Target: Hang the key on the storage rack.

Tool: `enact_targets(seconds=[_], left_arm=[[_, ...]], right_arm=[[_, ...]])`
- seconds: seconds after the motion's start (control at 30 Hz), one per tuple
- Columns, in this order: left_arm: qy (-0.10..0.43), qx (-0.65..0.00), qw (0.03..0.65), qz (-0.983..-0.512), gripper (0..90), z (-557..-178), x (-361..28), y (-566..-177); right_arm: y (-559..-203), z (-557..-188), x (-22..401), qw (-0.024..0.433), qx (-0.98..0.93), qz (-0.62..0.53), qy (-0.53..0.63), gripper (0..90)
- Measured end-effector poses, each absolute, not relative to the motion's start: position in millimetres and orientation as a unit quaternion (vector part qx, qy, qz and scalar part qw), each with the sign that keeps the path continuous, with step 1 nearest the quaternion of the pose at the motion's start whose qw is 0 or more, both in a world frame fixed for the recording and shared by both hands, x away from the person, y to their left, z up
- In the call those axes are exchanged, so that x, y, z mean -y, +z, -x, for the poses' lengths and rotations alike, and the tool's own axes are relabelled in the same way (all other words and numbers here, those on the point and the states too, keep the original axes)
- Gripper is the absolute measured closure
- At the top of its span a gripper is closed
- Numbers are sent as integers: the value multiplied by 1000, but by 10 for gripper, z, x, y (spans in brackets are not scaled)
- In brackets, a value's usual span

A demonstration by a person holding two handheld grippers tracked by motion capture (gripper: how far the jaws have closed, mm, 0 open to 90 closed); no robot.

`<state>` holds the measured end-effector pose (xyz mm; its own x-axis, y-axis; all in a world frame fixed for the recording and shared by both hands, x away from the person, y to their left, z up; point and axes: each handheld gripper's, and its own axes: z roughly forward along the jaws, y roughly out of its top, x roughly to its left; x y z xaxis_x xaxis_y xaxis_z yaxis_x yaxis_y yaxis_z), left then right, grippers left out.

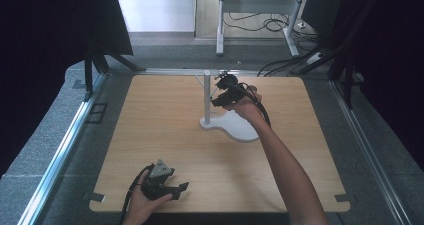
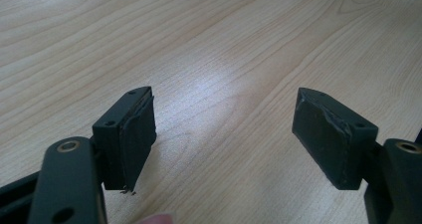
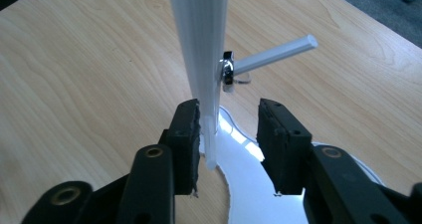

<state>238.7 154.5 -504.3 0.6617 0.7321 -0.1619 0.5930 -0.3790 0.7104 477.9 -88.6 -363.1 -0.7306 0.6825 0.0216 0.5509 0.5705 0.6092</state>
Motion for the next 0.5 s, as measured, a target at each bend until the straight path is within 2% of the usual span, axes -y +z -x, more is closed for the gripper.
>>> enact_targets(seconds=[0.1,0.5], left_arm=[[90,-400,383,-827,256,-2386,-1528,-5055],[91,-393,375,-835,256,-2377,-1466,-5078]], right_arm=[[-3623,-4702,941,108,-878,-348,311,562],[-3661,-4402,1251,102,-870,-341,342,511]])
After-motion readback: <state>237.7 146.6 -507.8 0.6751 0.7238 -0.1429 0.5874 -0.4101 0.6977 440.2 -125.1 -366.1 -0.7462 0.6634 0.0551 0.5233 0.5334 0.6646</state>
